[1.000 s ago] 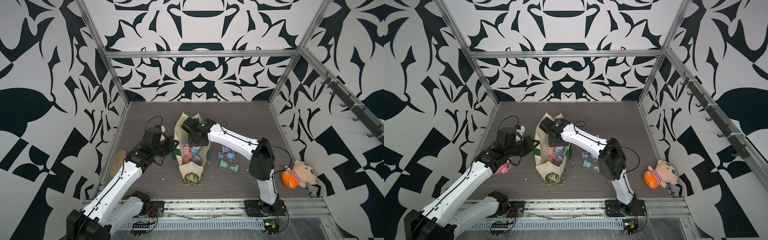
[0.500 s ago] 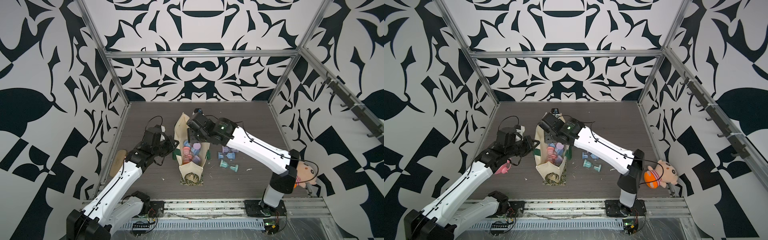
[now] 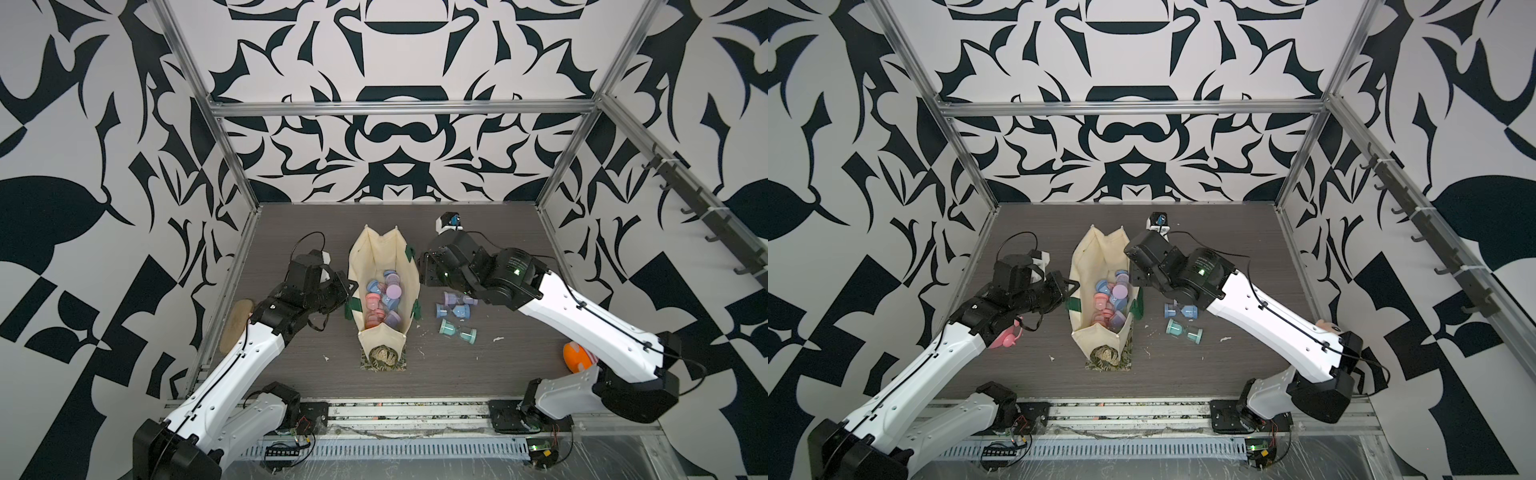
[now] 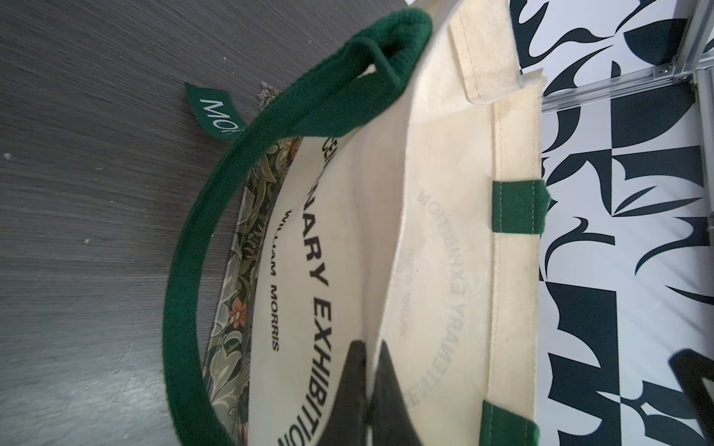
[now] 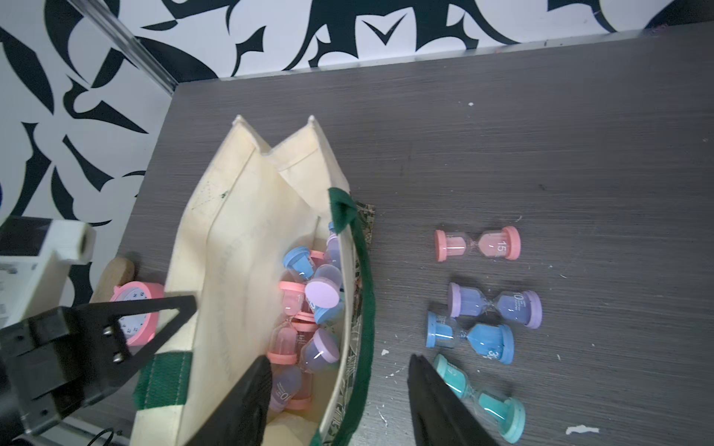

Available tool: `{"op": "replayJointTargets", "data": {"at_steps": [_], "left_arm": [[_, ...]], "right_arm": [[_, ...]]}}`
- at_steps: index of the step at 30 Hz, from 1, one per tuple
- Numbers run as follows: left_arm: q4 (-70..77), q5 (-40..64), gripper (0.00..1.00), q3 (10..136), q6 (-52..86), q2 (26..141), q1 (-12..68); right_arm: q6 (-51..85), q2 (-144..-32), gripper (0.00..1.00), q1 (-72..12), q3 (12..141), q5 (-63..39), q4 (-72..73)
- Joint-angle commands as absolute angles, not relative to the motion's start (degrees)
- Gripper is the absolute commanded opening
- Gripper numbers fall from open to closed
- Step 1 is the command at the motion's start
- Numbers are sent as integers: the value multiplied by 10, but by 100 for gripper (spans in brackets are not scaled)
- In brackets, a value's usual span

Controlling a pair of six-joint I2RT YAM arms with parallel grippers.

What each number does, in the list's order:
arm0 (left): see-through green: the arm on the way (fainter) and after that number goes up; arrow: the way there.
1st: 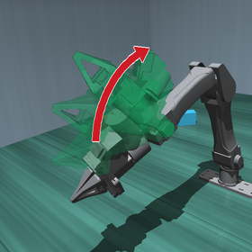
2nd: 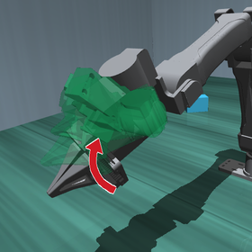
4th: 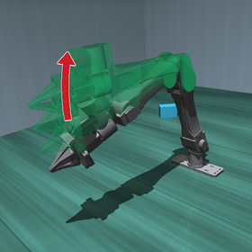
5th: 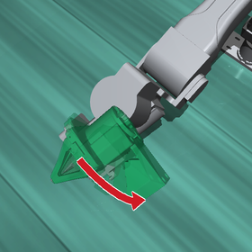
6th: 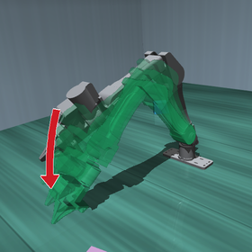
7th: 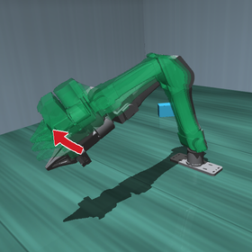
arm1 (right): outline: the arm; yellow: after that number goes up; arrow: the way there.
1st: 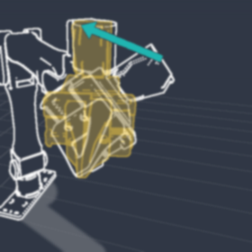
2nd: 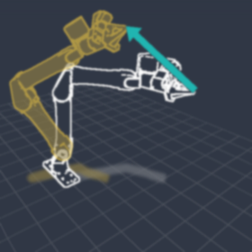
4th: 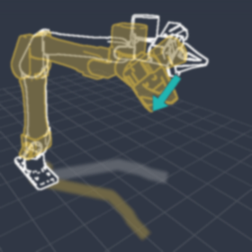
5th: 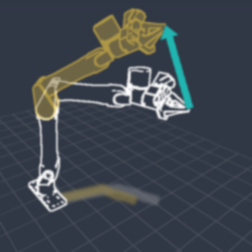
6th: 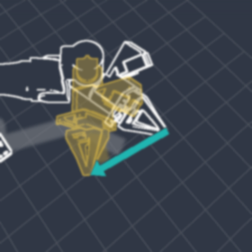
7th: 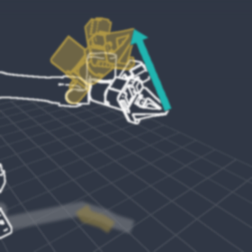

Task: Put the hourglass into the canvas bag
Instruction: Pick up the hourglass from the center of the board.

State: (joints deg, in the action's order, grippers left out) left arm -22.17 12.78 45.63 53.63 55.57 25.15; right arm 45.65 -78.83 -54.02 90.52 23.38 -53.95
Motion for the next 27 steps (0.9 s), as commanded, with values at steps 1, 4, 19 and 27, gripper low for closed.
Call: {"op": "replayJointTargets", "data": {"at_steps": [1, 4, 19, 27], "left_arm": [[-219, 129, 0, 460, 534, 556, 252], [-219, 131, 0, 466, 533, 561, 252], [-227, 128, 0, 474, 529, 563, 252], [-229, 128, 0, 474, 527, 561, 252]], "right_arm": [[481, -755, 60, -515, 857, 236, -532], [494, -734, 60, -482, 814, 218, -529], [509, -765, 60, -344, 719, 127, -481], [514, -848, 62, -307, 718, 90, -452]]}}
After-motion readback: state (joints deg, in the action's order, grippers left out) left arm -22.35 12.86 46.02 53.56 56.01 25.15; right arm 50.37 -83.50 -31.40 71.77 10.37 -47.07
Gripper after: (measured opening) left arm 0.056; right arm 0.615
